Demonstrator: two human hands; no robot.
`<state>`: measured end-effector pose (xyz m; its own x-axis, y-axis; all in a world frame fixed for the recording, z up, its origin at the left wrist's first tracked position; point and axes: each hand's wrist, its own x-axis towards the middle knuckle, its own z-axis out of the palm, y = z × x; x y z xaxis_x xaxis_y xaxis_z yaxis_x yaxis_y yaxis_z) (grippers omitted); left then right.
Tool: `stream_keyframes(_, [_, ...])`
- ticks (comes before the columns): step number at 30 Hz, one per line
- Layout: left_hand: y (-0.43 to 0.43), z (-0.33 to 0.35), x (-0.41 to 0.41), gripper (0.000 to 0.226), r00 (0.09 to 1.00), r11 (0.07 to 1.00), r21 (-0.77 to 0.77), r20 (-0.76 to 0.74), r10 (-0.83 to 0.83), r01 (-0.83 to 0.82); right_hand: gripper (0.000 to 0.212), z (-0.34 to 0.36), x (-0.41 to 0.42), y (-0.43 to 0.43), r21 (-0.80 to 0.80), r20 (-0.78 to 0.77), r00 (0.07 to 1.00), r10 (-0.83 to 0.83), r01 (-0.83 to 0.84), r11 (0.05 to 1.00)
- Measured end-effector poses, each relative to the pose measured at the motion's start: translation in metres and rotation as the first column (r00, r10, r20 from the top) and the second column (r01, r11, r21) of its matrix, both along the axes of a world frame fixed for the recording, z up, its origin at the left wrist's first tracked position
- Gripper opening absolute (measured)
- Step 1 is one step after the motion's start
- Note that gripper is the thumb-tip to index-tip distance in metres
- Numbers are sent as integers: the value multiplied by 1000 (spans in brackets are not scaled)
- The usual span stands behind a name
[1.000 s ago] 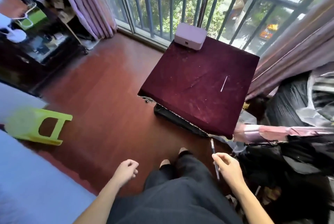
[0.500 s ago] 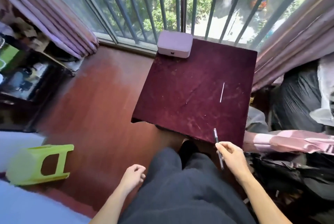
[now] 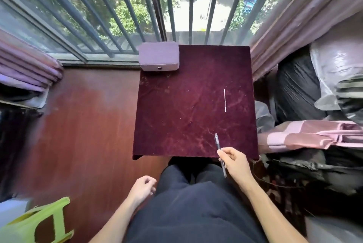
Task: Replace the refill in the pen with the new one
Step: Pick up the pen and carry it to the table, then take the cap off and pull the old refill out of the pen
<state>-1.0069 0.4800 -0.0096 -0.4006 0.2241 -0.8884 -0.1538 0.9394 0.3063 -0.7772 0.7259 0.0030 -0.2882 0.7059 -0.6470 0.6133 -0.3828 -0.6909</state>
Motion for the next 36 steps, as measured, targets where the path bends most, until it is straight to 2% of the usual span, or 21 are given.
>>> stream_keyframes(7, [80,-1,-27,15,989,970,201,19,-144,137,6,7,-39,-18,-23,0,1000,-27,27,999])
stream_keyframes(16, [152,10,5,20,992,895,443,78,-102,57,7,3,-66,-28,-49,-25,999,33,-35,998])
stream_keyframes(20, [165,6,14,12,993,880,473,67,-98,55,13,-9,-69,-29,-67,-37,998,43,-45,997])
stream_keyframes(26, [175,-28,15,12,998,882,470,43,-55,28,6,-42,-75,-16,-151,-68,997,37,-47,987])
stream_keyframes(30, [180,-64,9,15,989,881,452,97,110,-142,11,-75,-80,8,-189,-105,989,100,-119,975])
stream_keyframes(36, [192,-120,-1,9,958,827,484,177,227,-286,12,-127,-97,46,-82,-157,987,29,-43,996])
